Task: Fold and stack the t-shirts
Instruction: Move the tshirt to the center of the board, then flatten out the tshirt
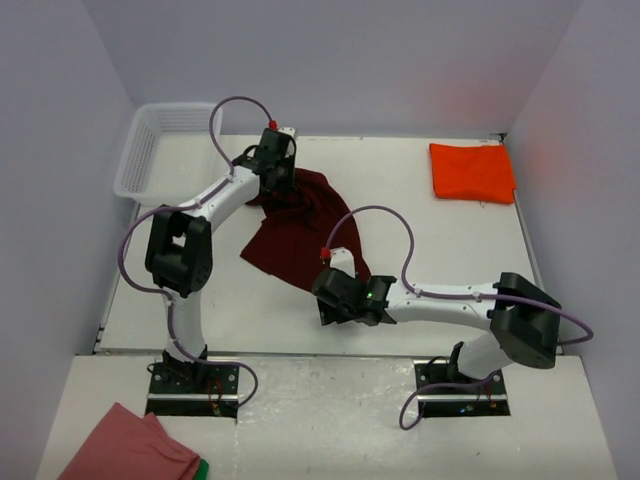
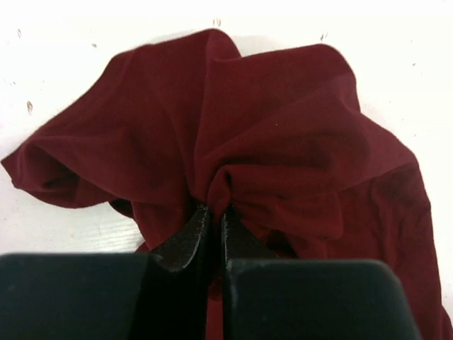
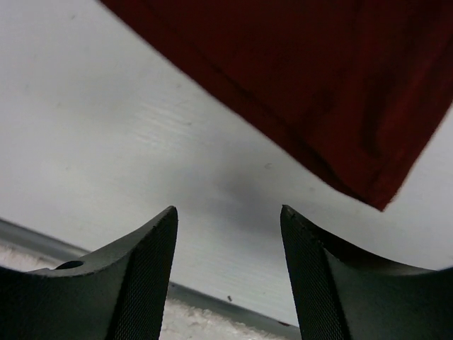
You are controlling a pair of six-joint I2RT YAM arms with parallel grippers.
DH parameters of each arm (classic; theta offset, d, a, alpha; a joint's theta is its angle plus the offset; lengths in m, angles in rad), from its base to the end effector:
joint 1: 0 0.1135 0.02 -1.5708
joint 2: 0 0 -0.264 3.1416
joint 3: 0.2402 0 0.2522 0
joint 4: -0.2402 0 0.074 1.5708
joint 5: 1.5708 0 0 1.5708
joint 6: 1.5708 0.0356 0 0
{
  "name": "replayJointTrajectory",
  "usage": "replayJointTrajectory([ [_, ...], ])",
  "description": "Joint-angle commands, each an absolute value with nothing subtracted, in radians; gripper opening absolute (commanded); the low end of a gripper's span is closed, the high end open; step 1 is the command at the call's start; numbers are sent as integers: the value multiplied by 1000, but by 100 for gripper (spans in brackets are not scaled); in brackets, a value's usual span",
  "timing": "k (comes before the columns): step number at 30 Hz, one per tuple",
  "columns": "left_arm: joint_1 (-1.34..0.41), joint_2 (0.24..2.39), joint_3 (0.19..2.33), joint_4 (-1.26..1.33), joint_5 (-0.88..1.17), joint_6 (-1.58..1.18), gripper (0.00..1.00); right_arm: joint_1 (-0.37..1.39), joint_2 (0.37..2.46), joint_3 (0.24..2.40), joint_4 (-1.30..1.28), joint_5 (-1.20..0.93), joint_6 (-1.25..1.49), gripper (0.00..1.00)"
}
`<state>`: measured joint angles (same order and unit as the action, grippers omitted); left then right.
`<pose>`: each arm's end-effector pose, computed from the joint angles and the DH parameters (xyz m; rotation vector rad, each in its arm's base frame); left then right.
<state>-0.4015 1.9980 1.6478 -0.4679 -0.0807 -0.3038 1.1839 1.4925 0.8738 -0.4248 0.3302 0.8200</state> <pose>0.4198 -0.1751 0.2462 0.0789 2.3973 -0.2365 0.1193 0.2622 0.1904 -0.3505 2.5421 0.3529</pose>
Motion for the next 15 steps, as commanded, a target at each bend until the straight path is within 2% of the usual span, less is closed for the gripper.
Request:
replayJointTrajectory([
  [1, -403, 1970, 1634, -446, -69, -310, 4, 1103, 1467, 926, -521, 460, 885, 61],
  [6, -403, 1962, 1621, -446, -81, -310, 4, 974, 1433, 888, -529, 465, 859, 61],
  [15, -403, 1953, 1612, -445, -68, -314, 4, 923, 1482, 850, -532, 463, 903, 61],
])
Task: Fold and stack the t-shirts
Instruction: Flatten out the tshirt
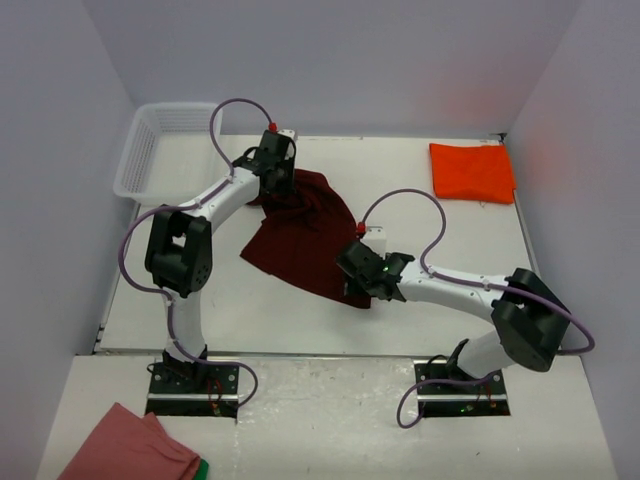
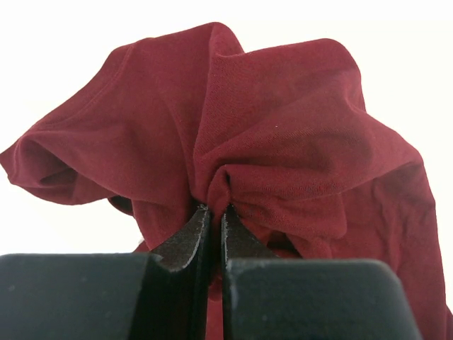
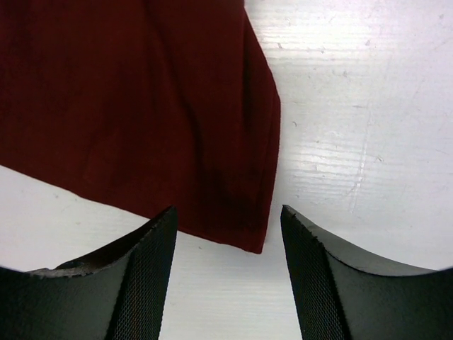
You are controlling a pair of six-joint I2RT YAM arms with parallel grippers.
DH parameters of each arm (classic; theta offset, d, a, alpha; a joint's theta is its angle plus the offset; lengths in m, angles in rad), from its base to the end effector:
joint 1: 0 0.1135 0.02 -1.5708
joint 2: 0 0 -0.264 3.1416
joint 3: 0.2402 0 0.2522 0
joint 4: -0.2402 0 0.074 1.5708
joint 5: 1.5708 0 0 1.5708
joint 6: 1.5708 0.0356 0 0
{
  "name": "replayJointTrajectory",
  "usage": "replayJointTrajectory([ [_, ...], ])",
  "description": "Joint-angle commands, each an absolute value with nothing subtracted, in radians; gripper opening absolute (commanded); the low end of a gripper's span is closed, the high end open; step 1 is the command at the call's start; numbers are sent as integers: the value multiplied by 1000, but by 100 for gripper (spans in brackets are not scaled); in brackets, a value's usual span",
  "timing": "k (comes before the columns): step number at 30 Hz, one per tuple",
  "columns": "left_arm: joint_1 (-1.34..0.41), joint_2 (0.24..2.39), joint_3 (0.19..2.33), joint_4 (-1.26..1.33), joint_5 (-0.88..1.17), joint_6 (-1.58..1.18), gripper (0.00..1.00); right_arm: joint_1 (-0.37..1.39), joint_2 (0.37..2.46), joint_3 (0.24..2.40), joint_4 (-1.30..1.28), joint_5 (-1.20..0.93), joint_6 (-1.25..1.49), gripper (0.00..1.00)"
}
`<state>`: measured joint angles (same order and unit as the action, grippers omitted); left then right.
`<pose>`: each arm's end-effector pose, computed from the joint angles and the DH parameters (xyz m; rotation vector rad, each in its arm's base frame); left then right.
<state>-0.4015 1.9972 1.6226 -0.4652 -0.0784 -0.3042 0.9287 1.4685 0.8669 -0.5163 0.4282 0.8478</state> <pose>0.4173 -0.1742 0.2386 0.0814 2.4188 -0.2310 0.1768 0.2118 0.1913 0.0243 2.5319 0.1053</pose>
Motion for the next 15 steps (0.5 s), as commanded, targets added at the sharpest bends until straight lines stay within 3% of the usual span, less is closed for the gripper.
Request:
replayJointTrajectory([
  [1, -403, 1950, 1609, -445, -64, -314, 4, 925, 1483, 838, -531, 465, 916, 61],
  [12, -403, 1928, 1592, -440, -38, -321, 4, 916, 1532, 759, -477, 459, 988, 54],
  [15, -403, 1921, 1589, -437, -32, -322, 4, 910, 1540, 739, -442, 443, 991, 45],
])
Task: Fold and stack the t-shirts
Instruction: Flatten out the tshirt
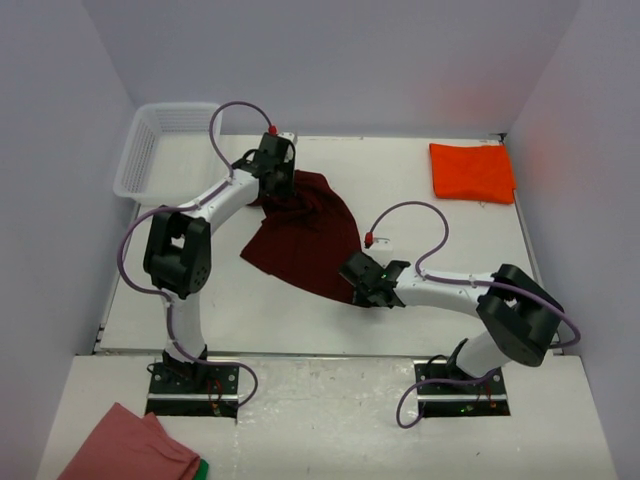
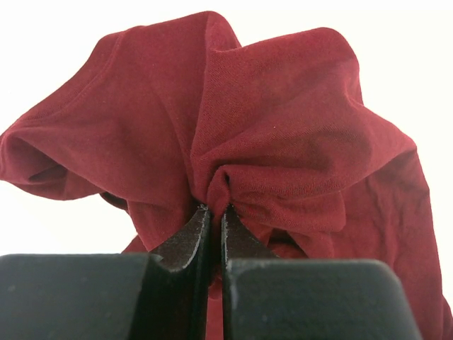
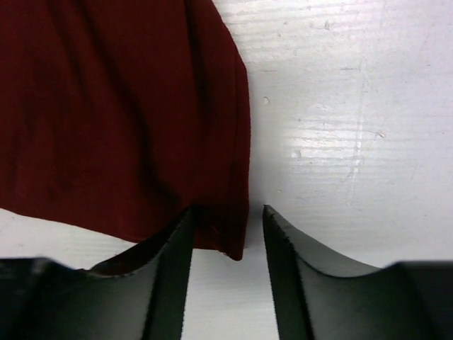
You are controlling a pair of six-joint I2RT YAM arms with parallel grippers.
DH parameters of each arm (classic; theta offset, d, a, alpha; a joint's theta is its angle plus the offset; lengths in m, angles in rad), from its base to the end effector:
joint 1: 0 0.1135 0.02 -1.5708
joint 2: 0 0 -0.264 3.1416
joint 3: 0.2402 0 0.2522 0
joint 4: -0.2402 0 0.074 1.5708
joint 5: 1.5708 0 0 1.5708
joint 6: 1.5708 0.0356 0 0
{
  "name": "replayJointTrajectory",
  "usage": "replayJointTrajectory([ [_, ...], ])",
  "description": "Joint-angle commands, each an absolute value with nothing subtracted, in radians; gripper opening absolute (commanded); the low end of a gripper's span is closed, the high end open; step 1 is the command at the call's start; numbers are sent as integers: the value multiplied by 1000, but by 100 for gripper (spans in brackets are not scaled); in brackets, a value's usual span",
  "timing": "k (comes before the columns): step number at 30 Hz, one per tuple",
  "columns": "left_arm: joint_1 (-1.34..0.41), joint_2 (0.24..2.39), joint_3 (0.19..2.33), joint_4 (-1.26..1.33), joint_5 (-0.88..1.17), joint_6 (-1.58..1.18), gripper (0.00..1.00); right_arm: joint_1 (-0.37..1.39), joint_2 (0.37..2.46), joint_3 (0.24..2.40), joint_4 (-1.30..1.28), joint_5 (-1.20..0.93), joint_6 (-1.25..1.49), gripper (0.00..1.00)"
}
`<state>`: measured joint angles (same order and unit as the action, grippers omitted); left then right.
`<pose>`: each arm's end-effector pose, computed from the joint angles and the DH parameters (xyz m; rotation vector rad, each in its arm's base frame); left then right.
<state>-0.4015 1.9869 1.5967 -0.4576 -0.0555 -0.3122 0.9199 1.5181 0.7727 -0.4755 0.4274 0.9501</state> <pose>0.4137 -0.1735 0.2351 0.0831 2.4320 -0.2581 0.1713 0.2005 0.1551 0.1387 2.5929 0.0346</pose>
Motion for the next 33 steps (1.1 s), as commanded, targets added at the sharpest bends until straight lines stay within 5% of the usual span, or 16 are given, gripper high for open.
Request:
replayJointTrajectory([
  [1, -403, 1919, 1586, -437, -32, -322, 4, 910, 1543, 736, -427, 433, 988, 41],
  [6, -403, 1913, 1585, -446, -43, -316, 5, 908, 1543, 730, -413, 423, 989, 24],
  [8, -403, 1913, 1586, -448, -45, -316, 5, 908, 1531, 735, -405, 420, 986, 0],
  [21, -403, 1764, 1686, -601, -104, -258, 0, 793, 1304, 1276, -736, 672, 658, 0],
  [33, -403, 1474, 1589, -661, -133, -213, 4, 649, 1281, 1850, -851, 525, 209, 0],
])
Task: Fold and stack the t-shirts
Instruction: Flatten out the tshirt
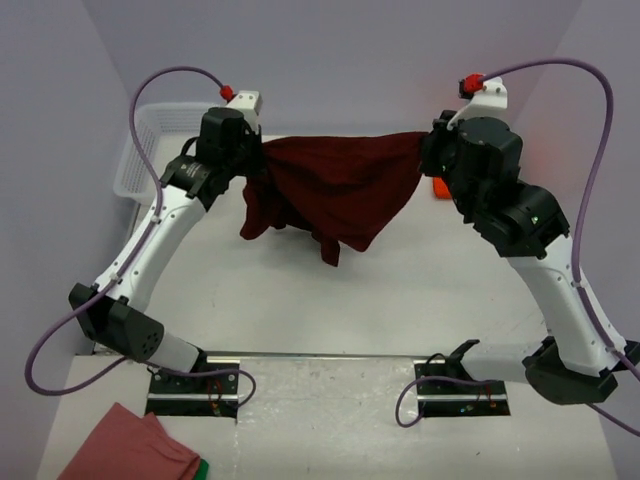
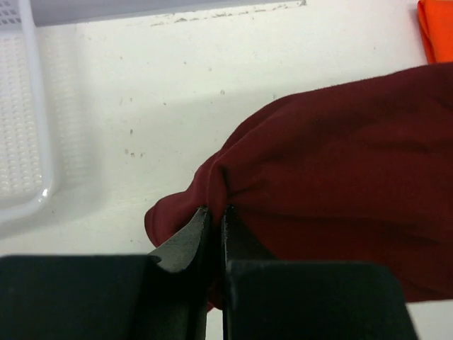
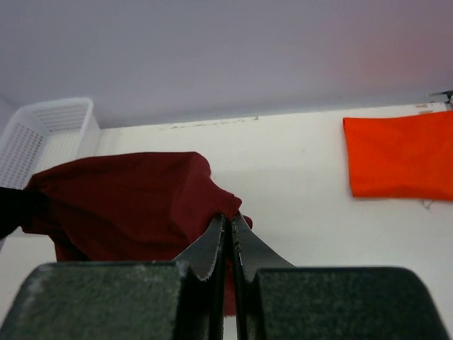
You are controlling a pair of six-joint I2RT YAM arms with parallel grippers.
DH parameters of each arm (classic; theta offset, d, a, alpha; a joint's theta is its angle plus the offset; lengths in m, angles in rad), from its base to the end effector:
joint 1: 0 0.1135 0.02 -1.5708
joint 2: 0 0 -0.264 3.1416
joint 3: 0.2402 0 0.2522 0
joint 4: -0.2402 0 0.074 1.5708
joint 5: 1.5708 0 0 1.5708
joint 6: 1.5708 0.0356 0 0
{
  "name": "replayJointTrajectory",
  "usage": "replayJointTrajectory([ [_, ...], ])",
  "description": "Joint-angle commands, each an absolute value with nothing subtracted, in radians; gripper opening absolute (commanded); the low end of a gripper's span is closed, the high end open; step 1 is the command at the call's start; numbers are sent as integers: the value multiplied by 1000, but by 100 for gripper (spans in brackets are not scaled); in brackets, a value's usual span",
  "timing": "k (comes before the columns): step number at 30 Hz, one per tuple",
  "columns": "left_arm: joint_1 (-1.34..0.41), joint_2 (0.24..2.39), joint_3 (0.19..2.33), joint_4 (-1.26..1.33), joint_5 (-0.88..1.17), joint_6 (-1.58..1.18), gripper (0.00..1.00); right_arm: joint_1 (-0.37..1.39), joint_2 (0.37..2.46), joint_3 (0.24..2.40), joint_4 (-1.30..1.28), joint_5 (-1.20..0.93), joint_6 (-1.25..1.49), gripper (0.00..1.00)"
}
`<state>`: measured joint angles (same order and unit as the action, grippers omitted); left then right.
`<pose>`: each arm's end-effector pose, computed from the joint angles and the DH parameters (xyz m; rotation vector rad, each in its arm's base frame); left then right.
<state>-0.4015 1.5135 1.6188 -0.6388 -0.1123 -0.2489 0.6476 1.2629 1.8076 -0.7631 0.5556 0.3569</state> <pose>0.3112 -0.1278 0.4069 0.0934 2.1103 -0.2726 0.1869 0.1179 0.5207 0.1401 1.7562 0.2341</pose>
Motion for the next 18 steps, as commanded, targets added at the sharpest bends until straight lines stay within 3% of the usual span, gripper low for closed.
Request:
replayJointTrajectory([
  [1, -403, 1462, 1574, -666, -141, -210, 4, 647, 1269, 1861, -850, 526, 187, 0],
  [10, -403, 1254, 1578, -713, -86, -175, 3, 647, 1190, 2039, -888, 707, 57, 0],
  [18, -403, 985, 1569, -695, 83, -147, 5, 649, 1163, 2281, -992, 661, 20, 0],
])
